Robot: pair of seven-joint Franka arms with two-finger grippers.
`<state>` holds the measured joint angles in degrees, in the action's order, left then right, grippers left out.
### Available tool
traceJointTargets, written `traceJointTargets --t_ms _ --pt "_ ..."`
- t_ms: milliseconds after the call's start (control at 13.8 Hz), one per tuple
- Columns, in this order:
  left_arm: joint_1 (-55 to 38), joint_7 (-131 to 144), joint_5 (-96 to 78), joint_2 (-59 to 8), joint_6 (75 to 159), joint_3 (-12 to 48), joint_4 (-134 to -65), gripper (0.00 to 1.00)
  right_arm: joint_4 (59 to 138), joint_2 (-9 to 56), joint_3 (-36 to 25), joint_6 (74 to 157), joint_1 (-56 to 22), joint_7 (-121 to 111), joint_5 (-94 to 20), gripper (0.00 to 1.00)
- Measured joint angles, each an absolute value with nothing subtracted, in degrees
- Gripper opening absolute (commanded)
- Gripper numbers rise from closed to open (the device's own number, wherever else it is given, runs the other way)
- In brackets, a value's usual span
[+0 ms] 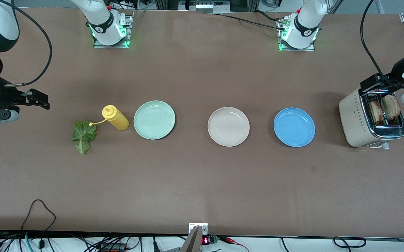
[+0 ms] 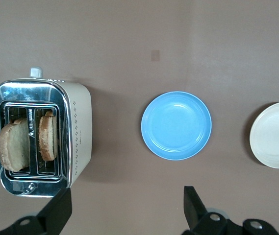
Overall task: Make sandwich in beige plate with both arms
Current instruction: 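Move the left gripper over the toaster toward the bread slices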
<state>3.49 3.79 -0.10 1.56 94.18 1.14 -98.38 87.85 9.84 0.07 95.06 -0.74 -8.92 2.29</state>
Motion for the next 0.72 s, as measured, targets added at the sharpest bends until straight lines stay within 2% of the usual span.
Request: traceJointTargets --t_ms 434,724 --pt "4.3 3.5 -0.1 1.5 94.2 0.9 -99.4 1.0 87.9 9.8 0.3 95.1 -0.8 -8.9 2.3 1.0" --pt "11.3 -3.6 -0.1 -3.3 94.5 0.3 -100.4 1.0 87.9 9.8 1.3 95.1 0.7 -8.9 2.3 1.0"
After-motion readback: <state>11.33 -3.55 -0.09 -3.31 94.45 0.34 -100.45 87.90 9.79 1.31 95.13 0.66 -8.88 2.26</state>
